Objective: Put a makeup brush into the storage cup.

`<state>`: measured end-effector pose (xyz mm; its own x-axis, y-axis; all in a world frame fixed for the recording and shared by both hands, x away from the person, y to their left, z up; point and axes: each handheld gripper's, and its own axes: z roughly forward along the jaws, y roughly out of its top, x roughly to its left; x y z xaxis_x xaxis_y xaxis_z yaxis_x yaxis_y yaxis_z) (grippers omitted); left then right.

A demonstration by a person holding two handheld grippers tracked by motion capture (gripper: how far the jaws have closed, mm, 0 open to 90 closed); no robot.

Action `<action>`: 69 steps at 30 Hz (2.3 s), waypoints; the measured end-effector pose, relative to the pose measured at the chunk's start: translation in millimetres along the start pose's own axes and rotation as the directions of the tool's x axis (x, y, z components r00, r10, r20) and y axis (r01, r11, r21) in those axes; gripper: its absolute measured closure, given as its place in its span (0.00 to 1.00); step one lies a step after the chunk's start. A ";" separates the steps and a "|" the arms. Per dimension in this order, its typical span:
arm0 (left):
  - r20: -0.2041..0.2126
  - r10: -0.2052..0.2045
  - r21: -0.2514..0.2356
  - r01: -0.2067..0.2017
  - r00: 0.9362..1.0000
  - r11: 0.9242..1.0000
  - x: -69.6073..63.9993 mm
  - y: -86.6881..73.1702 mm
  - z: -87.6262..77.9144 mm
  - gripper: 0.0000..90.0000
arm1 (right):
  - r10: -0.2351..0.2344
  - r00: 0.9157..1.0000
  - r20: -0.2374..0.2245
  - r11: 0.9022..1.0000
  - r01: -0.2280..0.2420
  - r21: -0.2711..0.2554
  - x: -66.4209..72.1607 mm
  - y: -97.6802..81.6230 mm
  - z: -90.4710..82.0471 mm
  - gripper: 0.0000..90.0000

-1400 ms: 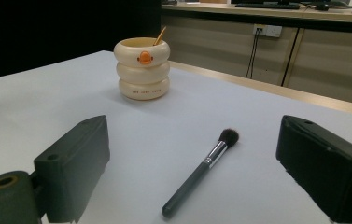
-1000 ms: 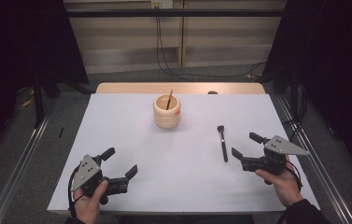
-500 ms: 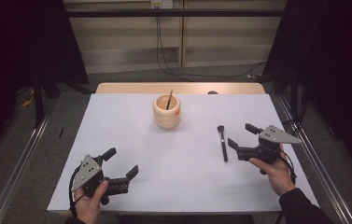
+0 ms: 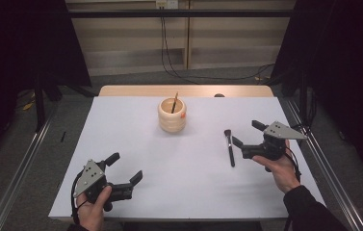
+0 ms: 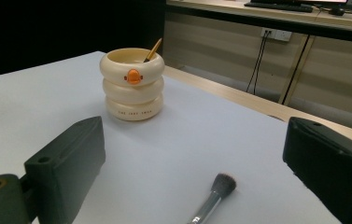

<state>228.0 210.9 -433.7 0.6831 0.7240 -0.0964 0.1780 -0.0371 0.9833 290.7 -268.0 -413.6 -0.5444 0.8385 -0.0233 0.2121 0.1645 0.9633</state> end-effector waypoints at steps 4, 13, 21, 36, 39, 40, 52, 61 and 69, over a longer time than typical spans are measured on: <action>0.003 0.005 0.002 -0.005 1.000 1.000 0.3 0.2 -0.3 0.02 | 0.007 1.000 0.009 1.000 -0.007 0.014 -3.5 1.4 3.9 0.06; -0.002 0.001 -0.001 -0.001 1.000 1.000 0.5 0.1 -0.1 0.02 | 0.012 1.000 0.013 1.000 -0.012 0.014 -10.7 9.5 14.9 0.09; -0.003 0.002 -0.002 -0.002 1.000 1.000 0.9 0.2 -0.3 0.02 | 0.032 0.999 0.012 0.999 -0.032 0.033 -17.0 16.3 29.0 0.12; -0.004 0.000 -0.004 0.000 1.000 1.000 1.8 0.2 -0.9 0.02 | 0.034 0.999 0.030 0.988 -0.038 0.152 -25.2 8.8 43.8 0.16; -0.003 0.007 -0.005 -0.007 1.000 1.000 2.2 0.4 -0.8 0.02 | 0.032 0.999 0.027 0.984 -0.036 0.176 -27.3 7.6 47.1 0.19; -0.004 0.005 -0.006 -0.005 1.000 1.000 2.0 0.4 -0.8 0.02 | 0.033 0.999 0.028 0.982 -0.037 0.184 -27.6 7.6 48.0 0.20; -0.003 0.011 -0.003 -0.011 1.000 1.000 2.4 0.2 -0.4 0.02 | 0.056 0.998 -0.015 0.953 -0.049 0.299 -35.8 13.1 61.6 0.34; -0.003 0.007 -0.003 -0.007 1.000 1.000 2.6 0.0 -0.6 0.02 | 0.110 0.994 -0.019 0.900 -0.091 0.426 -42.0 10.2 74.7 0.41; 0.002 0.004 -0.006 -0.004 1.000 1.000 2.1 -0.1 -0.3 0.02 | 0.137 0.991 -0.005 0.826 -0.111 0.553 -45.5 7.0 81.0 0.51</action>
<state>229.2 212.6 -434.0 0.6852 0.7223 -0.0930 0.1712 -0.0356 0.9846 382.7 -263.0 -427.5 -0.5144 0.8505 0.1099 0.6842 0.3297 0.6505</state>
